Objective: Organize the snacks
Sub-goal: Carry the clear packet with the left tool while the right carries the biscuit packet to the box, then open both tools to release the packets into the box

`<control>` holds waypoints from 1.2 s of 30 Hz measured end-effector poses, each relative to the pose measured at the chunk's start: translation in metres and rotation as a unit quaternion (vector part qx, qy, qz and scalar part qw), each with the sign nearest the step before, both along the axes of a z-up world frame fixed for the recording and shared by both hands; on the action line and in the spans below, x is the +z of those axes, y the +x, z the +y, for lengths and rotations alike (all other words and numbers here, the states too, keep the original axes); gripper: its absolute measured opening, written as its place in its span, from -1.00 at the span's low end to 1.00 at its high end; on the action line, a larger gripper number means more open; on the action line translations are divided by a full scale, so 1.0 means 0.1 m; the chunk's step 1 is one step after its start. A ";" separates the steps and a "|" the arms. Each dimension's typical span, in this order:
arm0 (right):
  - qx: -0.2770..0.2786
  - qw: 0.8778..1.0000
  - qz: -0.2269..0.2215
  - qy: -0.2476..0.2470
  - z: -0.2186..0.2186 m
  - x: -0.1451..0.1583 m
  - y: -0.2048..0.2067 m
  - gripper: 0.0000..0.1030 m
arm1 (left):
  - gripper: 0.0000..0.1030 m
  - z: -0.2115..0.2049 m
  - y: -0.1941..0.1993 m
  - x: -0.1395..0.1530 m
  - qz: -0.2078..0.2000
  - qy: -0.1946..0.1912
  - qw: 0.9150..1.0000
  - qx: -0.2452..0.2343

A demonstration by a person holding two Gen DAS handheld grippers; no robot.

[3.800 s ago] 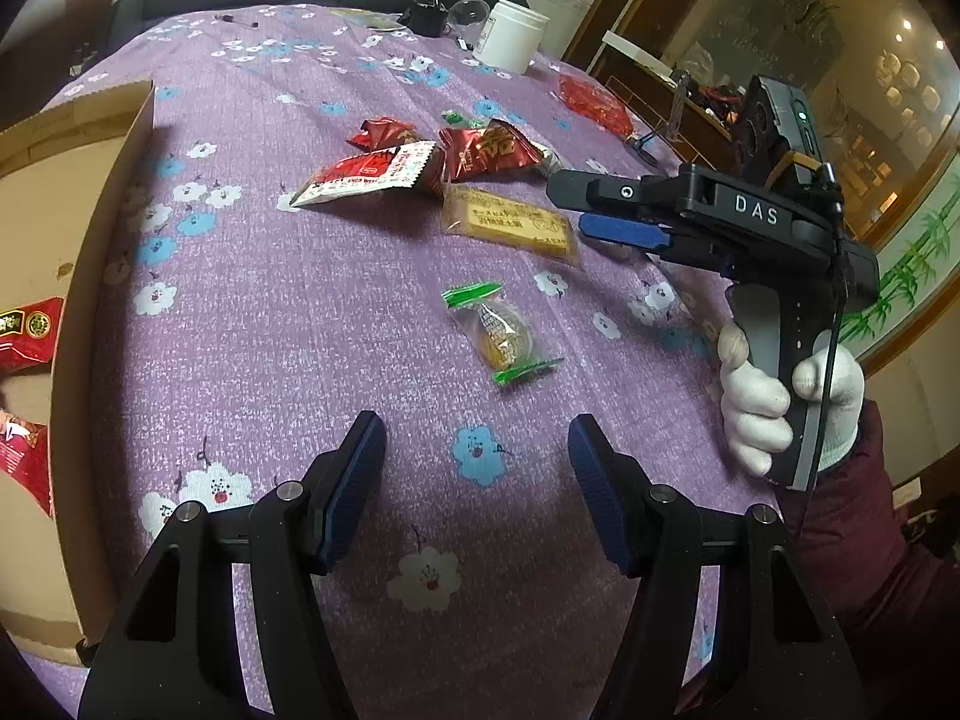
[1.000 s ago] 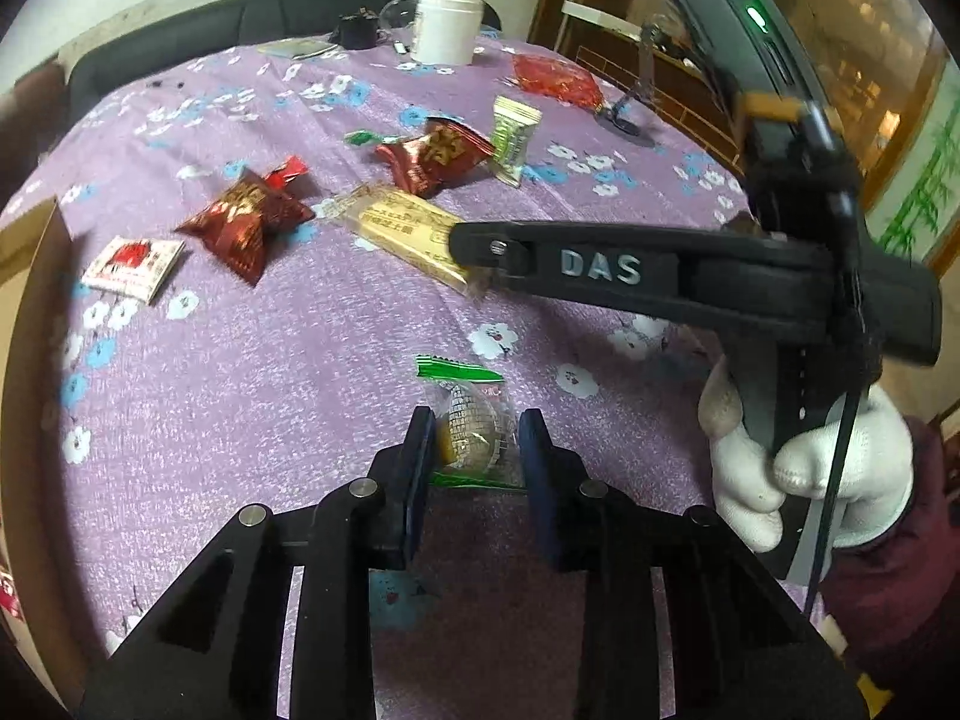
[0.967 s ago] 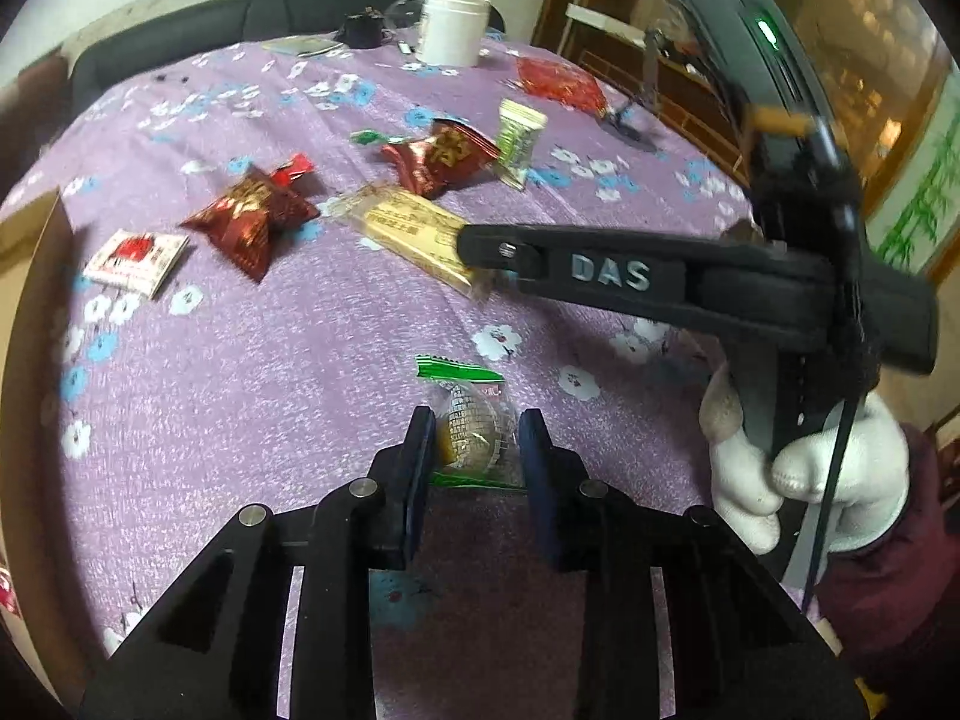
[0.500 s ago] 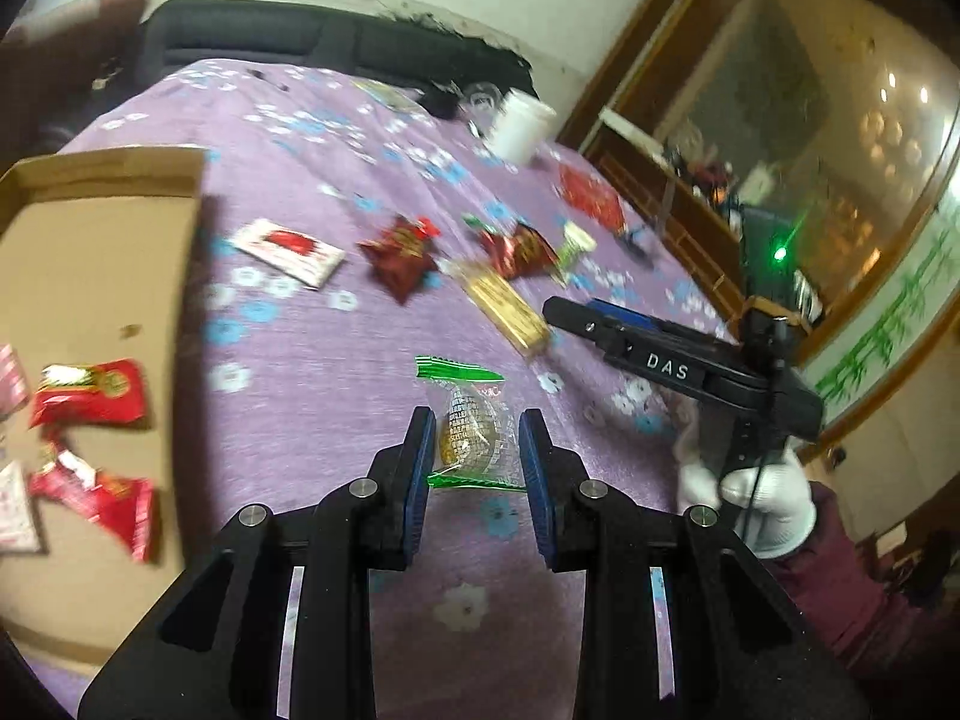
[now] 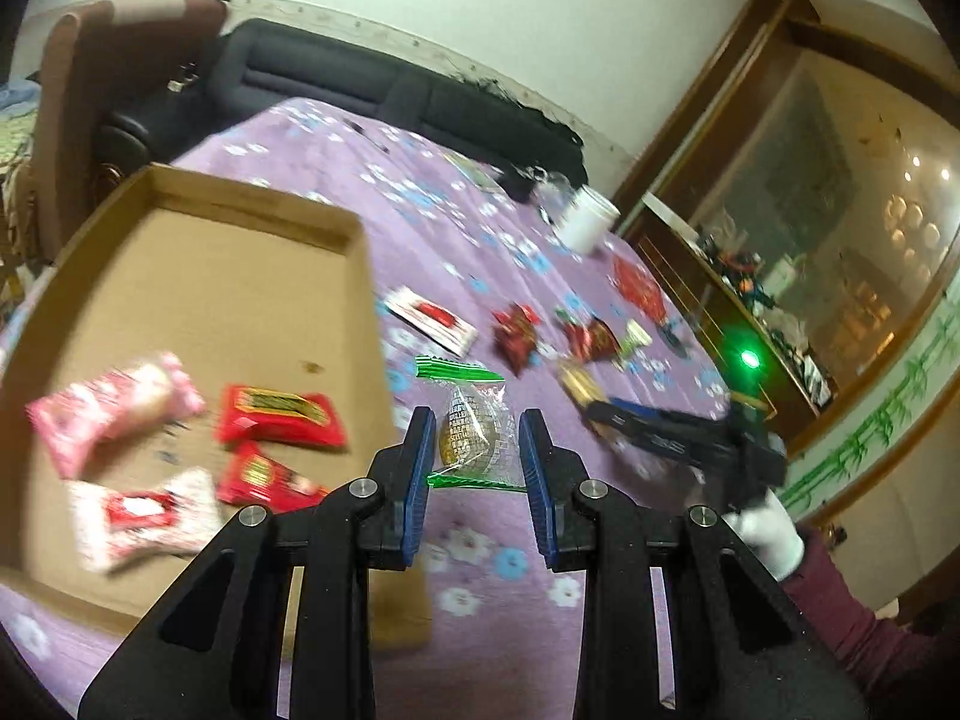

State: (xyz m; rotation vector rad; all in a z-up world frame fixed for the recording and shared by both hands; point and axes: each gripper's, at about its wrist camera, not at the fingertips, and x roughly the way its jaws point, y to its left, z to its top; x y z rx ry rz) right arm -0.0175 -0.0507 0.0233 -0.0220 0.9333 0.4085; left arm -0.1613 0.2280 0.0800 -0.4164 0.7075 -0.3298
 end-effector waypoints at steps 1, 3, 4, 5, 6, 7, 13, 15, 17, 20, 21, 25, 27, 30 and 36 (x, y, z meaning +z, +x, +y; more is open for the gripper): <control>0.001 1.000 -0.002 0.007 -0.02 0.05 -0.04 -0.29 | -0.46 0.09 0.01 0.02 0.000 0.001 1.000 0.006; 0.008 1.000 -0.012 0.018 0.00 0.19 -0.11 -0.30 | -0.46 0.19 0.05 0.03 0.000 0.000 1.000 0.014; 0.013 0.999 -0.016 0.025 0.02 0.27 -0.13 -0.30 | -0.46 0.25 0.08 0.04 0.001 0.000 1.000 0.016; 0.018 0.999 -0.018 0.031 0.05 0.34 -0.14 -0.30 | -0.46 0.30 0.11 0.04 0.002 0.000 1.000 0.018; 0.026 0.999 -0.019 0.040 0.10 0.41 -0.14 -0.30 | -0.46 0.35 0.16 0.05 0.003 0.003 1.000 0.020; 0.035 0.998 -0.019 0.047 0.16 0.47 -0.14 -0.30 | -0.46 0.38 0.20 0.05 0.005 0.007 1.000 0.021; 0.094 0.993 0.001 0.066 0.78 0.63 -0.07 -0.30 | -0.46 0.66 0.60 0.03 0.027 0.036 0.998 0.036; 0.111 0.992 0.008 0.063 1.05 0.62 -0.05 -0.30 | -0.46 0.79 0.76 -0.04 0.046 0.030 0.997 0.046; 0.128 0.990 0.015 0.060 1.33 0.61 -0.01 -0.30 | -0.46 0.95 0.89 -0.14 0.067 0.017 0.996 0.057; 0.152 0.987 0.023 0.051 1.74 0.58 0.05 -0.30 | -0.46 1.14 1.02 -0.27 0.089 -0.005 0.994 0.068; 0.160 0.986 0.026 0.047 1.87 0.56 0.08 -0.30 | -0.46 1.19 1.04 -0.29 0.093 -0.009 0.993 0.070; 0.186 0.981 0.042 0.025 2.37 0.43 0.14 -0.30 | -0.46 1.34 1.06 -0.32 0.097 -0.028 0.991 0.086; 0.192 0.980 0.049 0.015 2.54 0.33 0.15 -0.30 | -0.45 1.42 1.06 -0.33 0.102 -0.037 0.989 0.102; 0.195 0.979 0.061 0.013 2.68 0.19 0.16 -0.25 | -0.13 1.53 1.02 -0.36 0.112 -0.059 0.985 0.119; 0.193 0.979 0.061 0.033 2.64 0.22 0.14 -0.24 | -0.13 1.48 0.78 -0.14 0.077 -0.064 0.988 0.117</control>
